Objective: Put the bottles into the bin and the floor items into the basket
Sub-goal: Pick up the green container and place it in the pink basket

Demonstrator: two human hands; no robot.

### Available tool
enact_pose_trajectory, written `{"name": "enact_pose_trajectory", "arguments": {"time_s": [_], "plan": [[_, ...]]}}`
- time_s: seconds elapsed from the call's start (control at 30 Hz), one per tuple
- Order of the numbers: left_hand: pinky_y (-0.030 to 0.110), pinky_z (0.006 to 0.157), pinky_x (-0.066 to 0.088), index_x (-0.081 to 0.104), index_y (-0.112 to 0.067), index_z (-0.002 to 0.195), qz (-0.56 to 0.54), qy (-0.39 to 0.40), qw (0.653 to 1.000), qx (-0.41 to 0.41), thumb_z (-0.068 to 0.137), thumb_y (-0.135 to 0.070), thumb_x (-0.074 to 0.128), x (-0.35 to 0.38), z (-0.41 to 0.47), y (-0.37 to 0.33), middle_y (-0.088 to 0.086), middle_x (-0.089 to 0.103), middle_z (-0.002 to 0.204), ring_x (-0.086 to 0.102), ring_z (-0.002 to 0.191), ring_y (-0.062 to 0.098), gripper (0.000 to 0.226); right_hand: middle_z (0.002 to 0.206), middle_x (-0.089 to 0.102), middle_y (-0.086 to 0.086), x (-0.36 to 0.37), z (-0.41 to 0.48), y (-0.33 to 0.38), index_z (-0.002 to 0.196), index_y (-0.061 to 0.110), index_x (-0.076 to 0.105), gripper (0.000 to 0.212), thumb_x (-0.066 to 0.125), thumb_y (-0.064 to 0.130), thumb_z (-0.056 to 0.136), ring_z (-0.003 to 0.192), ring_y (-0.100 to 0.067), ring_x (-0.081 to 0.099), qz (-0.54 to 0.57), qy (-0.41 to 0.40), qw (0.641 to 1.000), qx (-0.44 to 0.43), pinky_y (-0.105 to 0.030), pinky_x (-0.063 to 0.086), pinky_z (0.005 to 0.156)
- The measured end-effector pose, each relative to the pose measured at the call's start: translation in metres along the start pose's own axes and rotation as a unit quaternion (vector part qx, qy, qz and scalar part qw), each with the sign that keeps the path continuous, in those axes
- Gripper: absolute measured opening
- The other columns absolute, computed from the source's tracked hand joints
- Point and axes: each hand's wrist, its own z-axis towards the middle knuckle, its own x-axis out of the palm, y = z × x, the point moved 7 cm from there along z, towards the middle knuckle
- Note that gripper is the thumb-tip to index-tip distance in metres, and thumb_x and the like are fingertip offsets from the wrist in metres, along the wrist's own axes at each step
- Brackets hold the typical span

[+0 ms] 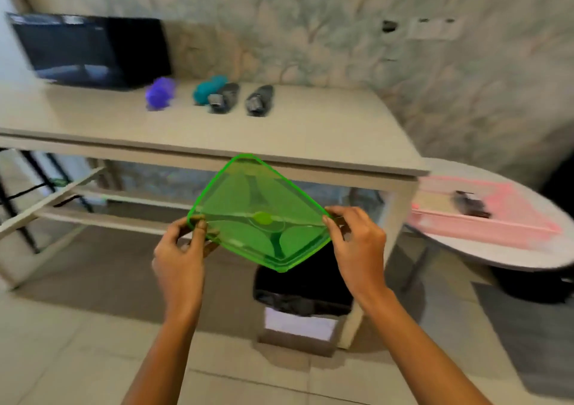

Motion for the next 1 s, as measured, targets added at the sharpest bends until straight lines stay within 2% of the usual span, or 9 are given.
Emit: {"name": "enact_pose_trajectory", "arguments": {"time_s": [0.07, 0.13, 0.2, 0.33, 0.47, 0.57, 0.8, 0.9, 1.0], "plan": [[0.049, 0.083, 0.057, 0.068, -0.022, 0.098, -0.014, 0.044, 0.999, 0.002, 0.085, -0.036, 0.064, 0.071, -0.036, -0.005, 0.003, 0.072, 0.094, 0.072, 0.089, 0.025, 0.019, 0.089, 0.069, -0.002, -0.063, 0.003, -0.045, 0.096, 0.010, 0.071, 0.013, 0.072, 0.008, 0.083, 0.081, -0.018, 0.064, -0.048, -0.026, 0.998, 0.008, -0.029, 0.049, 0.075], [0.046, 0.080, 0.059, 0.068, -0.018, 0.099, -0.040, 0.095, 0.995, -0.004, 0.089, -0.028, 0.063, 0.137, -0.072, -0.010, 0.003, 0.072, 0.093, 0.072, 0.089, 0.025, 0.015, 0.088, 0.069, -0.003, -0.119, 0.002, -0.085, 0.095, 0.010, 0.072, 0.013, 0.073, 0.008, 0.082, 0.082, -0.020, 0.064, -0.084, -0.055, 0.995, 0.021, -0.030, 0.049, 0.075], [0.038, 0.077, 0.060, 0.067, -0.011, 0.102, -0.072, 0.143, 0.987, -0.010, 0.092, -0.018, 0.061, 0.202, -0.109, -0.017, 0.003, 0.071, 0.090, 0.072, 0.085, 0.023, 0.014, 0.088, 0.070, -0.004, -0.177, 0.000, -0.124, 0.095, 0.010, 0.071, 0.015, 0.073, 0.006, 0.081, 0.082, -0.023, 0.064, -0.119, -0.088, 0.988, 0.041, -0.033, 0.050, 0.074], [0.026, 0.070, 0.060, 0.066, -0.013, 0.103, -0.088, 0.230, 0.969, -0.005, 0.092, -0.017, 0.061, 0.310, -0.173, -0.037, 0.001, 0.072, 0.090, 0.073, 0.080, 0.017, 0.013, 0.090, 0.070, -0.005, -0.276, -0.011, -0.187, 0.097, 0.007, 0.071, 0.016, 0.073, 0.004, 0.081, 0.083, -0.024, 0.065, -0.172, -0.138, 0.972, 0.075, -0.038, 0.054, 0.073], [0.038, 0.074, 0.061, 0.067, -0.020, 0.100, -0.085, 0.304, 0.949, -0.002, 0.091, -0.025, 0.063, 0.398, -0.215, -0.041, -0.001, 0.072, 0.093, 0.072, 0.086, 0.020, 0.011, 0.088, 0.070, -0.003, -0.344, -0.020, -0.244, 0.096, 0.008, 0.072, 0.016, 0.074, 0.005, 0.080, 0.080, -0.019, 0.064, -0.210, -0.181, 0.954, 0.117, -0.030, 0.053, 0.070], [0.041, 0.075, 0.061, 0.066, -0.013, 0.106, -0.090, 0.339, 0.936, -0.018, 0.091, -0.023, 0.063, 0.455, -0.236, -0.034, 0.000, 0.072, 0.094, 0.072, 0.086, 0.018, 0.018, 0.085, 0.068, 0.001, -0.370, -0.026, -0.291, 0.095, 0.010, 0.072, 0.013, 0.073, 0.009, 0.083, 0.076, -0.012, 0.062, -0.218, -0.197, 0.942, 0.163, -0.029, 0.053, 0.067], [0.037, 0.076, 0.060, 0.064, -0.011, 0.114, -0.106, 0.382, 0.917, -0.055, 0.091, -0.015, 0.061, 0.585, -0.242, -0.003, 0.011, 0.071, 0.103, 0.073, 0.085, 0.020, 0.024, 0.085, 0.067, 0.002, -0.386, -0.001, -0.399, 0.094, 0.010, 0.072, 0.012, 0.072, 0.006, 0.082, 0.076, -0.008, 0.062, -0.213, -0.219, 0.931, 0.200, -0.007, 0.047, 0.068], [0.030, 0.073, 0.060, 0.059, -0.013, 0.122, -0.106, 0.382, 0.916, -0.062, 0.092, -0.014, 0.061, 0.647, -0.229, 0.006, 0.009, 0.070, 0.101, 0.073, 0.081, 0.017, 0.030, 0.087, 0.067, -0.001, -0.387, 0.042, -0.451, 0.096, 0.011, 0.071, 0.013, 0.071, 0.007, 0.084, 0.076, -0.012, 0.062, -0.225, -0.212, 0.931, 0.195, -0.011, 0.048, 0.068], [0.021, 0.067, 0.059, 0.060, -0.015, 0.118, -0.078, 0.368, 0.925, -0.058, 0.093, -0.016, 0.059, 0.702, -0.210, 0.014, 0.005, 0.068, 0.101, 0.072, 0.075, 0.006, 0.025, 0.088, 0.066, -0.002, -0.385, 0.090, -0.490, 0.096, 0.010, 0.070, 0.012, 0.070, 0.007, 0.084, 0.077, -0.017, 0.061, -0.240, -0.194, 0.937, 0.167, -0.025, 0.051, 0.064]]}}
